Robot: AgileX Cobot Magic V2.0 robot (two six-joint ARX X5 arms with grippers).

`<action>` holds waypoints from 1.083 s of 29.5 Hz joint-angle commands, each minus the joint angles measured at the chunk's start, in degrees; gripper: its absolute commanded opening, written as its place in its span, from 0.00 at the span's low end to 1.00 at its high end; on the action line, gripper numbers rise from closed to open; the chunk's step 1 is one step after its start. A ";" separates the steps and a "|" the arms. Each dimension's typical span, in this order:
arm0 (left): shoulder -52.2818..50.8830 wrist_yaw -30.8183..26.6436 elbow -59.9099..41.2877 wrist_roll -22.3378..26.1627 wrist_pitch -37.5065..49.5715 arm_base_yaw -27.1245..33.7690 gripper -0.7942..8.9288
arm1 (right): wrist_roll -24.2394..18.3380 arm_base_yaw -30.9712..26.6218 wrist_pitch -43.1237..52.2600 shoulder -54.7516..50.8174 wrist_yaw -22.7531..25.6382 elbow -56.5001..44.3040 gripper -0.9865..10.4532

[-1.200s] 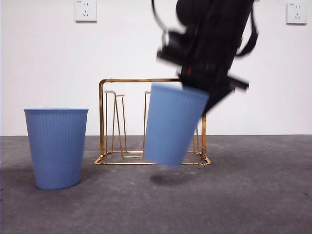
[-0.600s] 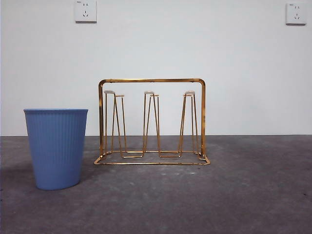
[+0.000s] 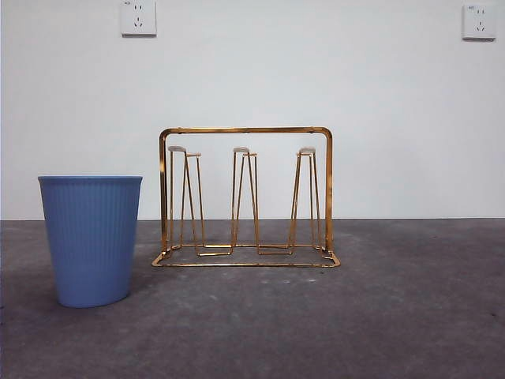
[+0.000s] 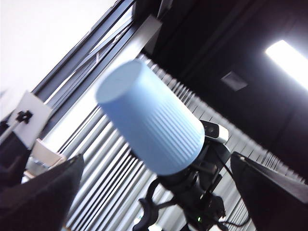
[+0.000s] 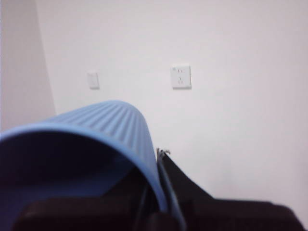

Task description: Pick up cup 1,put cup 1 in the cup rack,pick up cup 2,put cup 2 in the cup rack

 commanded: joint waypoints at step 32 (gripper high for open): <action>9.31 -9.88 0.09 -3.82 19.19 -2.12 0.26 | -2.56 8.76 2.67 8.72 2.16 -0.37 0.08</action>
